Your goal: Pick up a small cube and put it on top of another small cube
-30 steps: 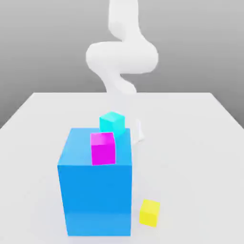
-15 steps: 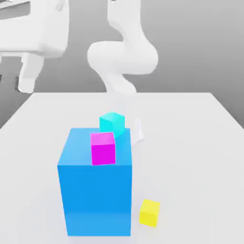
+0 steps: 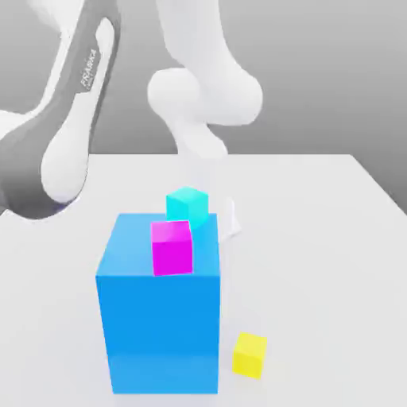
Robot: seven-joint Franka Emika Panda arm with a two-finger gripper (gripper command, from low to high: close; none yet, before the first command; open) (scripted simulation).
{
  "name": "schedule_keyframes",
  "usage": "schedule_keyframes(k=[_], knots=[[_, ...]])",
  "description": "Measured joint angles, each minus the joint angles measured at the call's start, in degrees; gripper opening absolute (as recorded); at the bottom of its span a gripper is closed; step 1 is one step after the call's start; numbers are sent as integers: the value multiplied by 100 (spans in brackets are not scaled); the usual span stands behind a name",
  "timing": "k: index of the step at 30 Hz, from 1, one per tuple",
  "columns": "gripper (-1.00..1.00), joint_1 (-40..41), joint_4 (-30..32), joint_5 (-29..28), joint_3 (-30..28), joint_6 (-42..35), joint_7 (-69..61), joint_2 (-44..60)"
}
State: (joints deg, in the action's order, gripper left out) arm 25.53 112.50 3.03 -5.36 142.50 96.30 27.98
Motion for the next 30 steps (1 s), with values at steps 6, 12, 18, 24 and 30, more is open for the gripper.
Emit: schedule_keyframes(k=[6,12,18,24,30], knots=[[-100,177,-262,261,51,552,95,1032],[-100,181,-275,282,53,594,87,1082],[-100,-22,117,-51,-8,-102,-87,-3],[-100,-331,776,-658,182,-679,-841,-1229],[-100,-649,1439,-920,432,-1263,-1825,-2465]])
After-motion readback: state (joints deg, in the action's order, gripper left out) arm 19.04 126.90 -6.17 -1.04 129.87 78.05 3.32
